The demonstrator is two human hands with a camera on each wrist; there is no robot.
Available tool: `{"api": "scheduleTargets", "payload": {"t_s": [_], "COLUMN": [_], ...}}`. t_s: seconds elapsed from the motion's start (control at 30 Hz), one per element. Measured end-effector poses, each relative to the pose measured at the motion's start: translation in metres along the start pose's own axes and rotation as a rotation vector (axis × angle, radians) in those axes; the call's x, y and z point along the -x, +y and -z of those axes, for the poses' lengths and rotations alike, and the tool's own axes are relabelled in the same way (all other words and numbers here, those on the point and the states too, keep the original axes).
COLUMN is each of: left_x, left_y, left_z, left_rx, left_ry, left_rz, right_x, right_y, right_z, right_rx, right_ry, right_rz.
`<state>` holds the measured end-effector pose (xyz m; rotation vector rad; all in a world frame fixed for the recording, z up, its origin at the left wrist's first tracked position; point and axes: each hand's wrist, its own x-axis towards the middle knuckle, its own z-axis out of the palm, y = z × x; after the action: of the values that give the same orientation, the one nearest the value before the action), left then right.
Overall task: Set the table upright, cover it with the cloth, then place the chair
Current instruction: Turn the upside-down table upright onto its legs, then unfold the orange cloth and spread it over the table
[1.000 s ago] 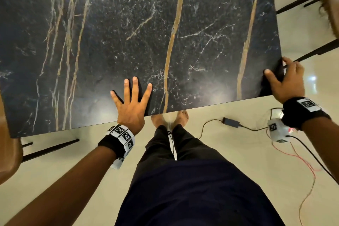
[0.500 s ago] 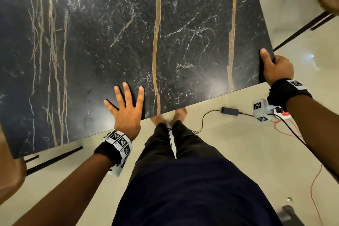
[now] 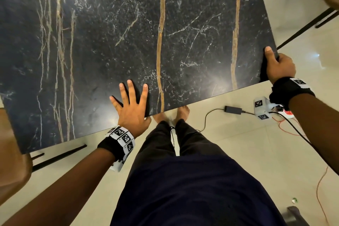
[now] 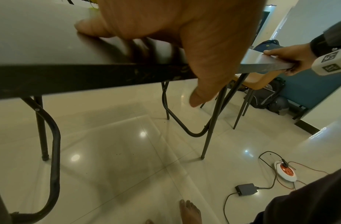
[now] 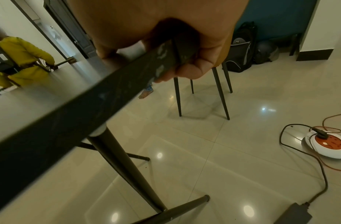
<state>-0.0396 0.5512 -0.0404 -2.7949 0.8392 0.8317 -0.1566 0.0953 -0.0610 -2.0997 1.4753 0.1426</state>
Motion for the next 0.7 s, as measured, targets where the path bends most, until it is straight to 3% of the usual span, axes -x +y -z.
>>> {"api": "scheduleTargets", "payload": {"t_s": [0.17,0.33,0.47,0.7], "left_x": [0.003,-0.009,-0.030,-0.037], "left_y": [-0.005,-0.013,-0.006,0.064], "left_z": [0.016,0.043,0.061,0.048], "left_rx": [0.196,0.407,0.574,0.420], "left_ry": [0.033,0.172,0.001,-0.227], "left_rz": [-0.049,-0.283,-0.412,-0.621], "right_x": [0.010,0.058,0.114,0.239], "right_y": [0.014,0.024,0.053,0.120], "right_z": [0.005,0.012,0.022,0.021], "right_rx": [-0.038,-0.074,-0.159,-0.026], "right_ry": [0.019,0.087,0.060,-0.091], "right_rz": [0.035,0.084,-0.007,-0.057]}}
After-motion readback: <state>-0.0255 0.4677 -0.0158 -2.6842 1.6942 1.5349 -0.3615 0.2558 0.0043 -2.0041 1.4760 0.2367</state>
